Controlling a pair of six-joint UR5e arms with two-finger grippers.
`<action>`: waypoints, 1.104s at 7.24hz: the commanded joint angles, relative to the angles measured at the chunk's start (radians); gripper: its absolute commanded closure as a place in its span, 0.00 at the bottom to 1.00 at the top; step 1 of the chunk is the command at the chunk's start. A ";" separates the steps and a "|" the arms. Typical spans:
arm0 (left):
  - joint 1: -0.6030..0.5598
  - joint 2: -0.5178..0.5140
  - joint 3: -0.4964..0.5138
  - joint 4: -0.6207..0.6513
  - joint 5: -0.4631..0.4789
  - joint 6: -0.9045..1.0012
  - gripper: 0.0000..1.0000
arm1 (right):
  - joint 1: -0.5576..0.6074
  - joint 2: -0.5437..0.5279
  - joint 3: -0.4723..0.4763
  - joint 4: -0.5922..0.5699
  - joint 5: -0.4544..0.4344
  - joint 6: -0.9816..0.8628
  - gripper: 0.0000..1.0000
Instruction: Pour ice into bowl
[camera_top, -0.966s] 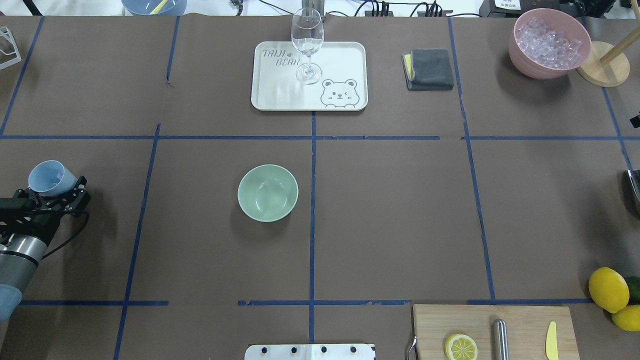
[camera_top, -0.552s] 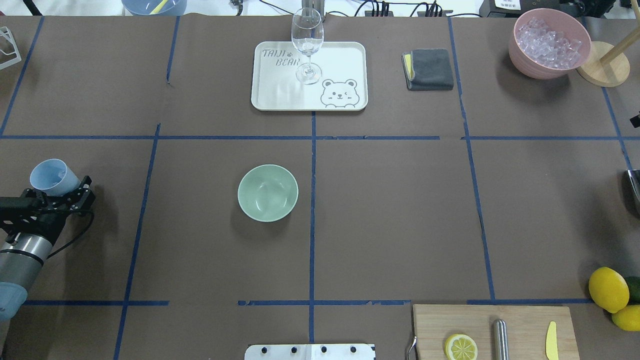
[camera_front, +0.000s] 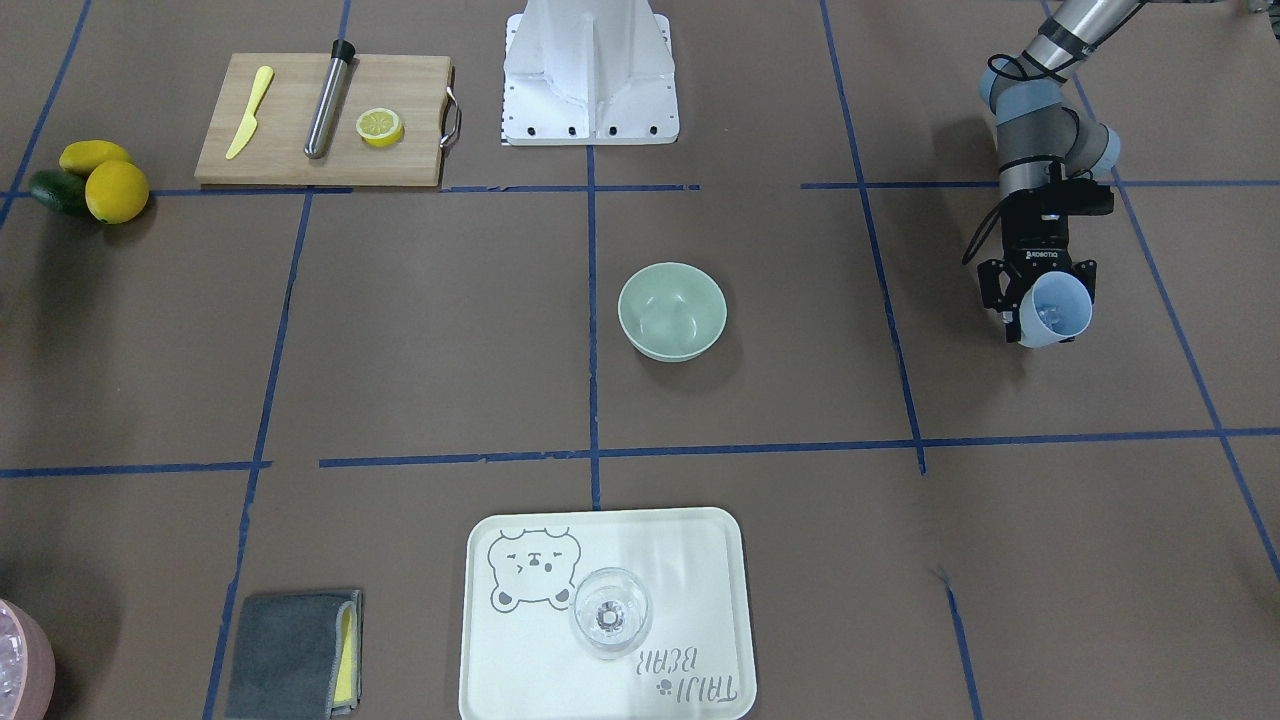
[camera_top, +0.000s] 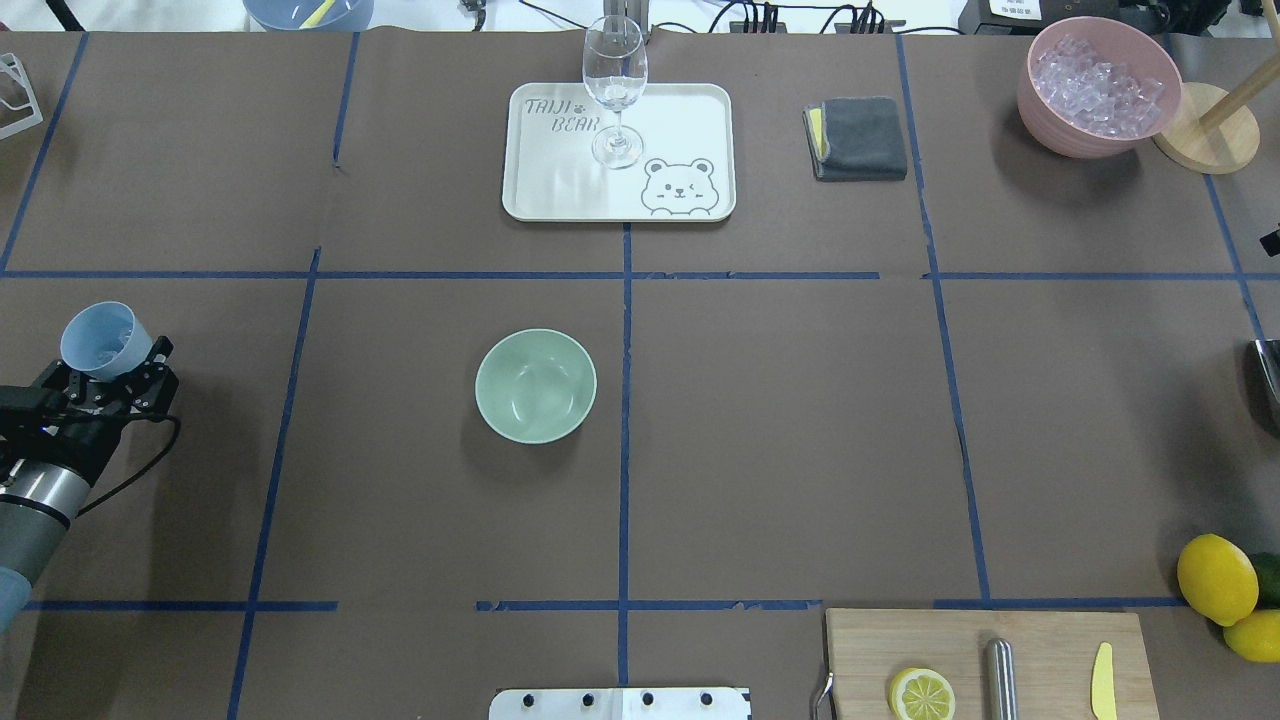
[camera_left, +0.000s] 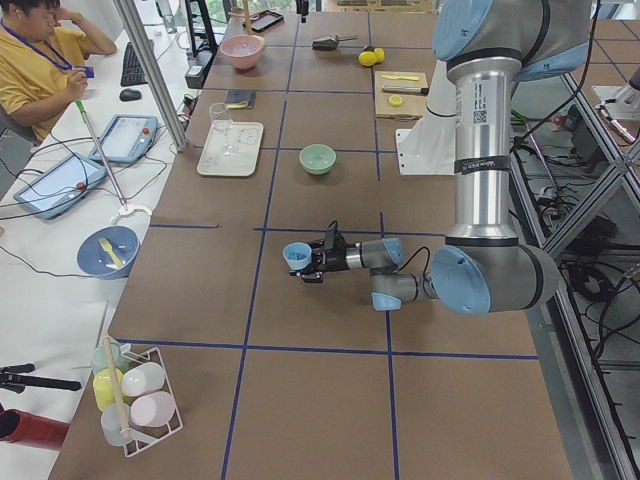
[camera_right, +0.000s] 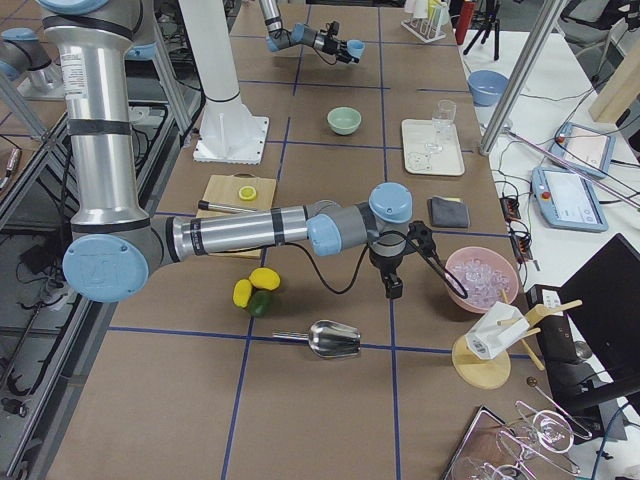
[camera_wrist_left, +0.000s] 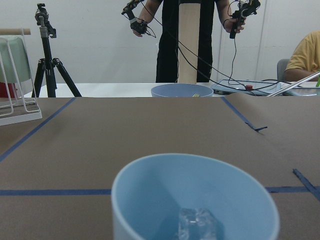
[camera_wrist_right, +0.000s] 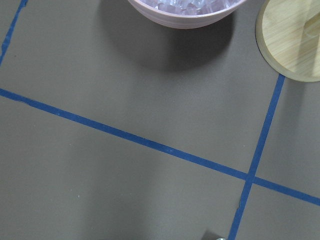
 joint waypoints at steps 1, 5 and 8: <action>-0.030 -0.019 -0.100 -0.008 -0.026 0.171 1.00 | 0.000 -0.003 0.000 0.000 0.000 0.001 0.00; -0.062 -0.142 -0.234 0.006 -0.164 0.285 1.00 | 0.000 -0.004 -0.003 -0.002 -0.003 0.003 0.00; -0.053 -0.224 -0.238 0.078 -0.158 0.395 1.00 | 0.002 -0.006 -0.003 0.000 -0.003 0.003 0.00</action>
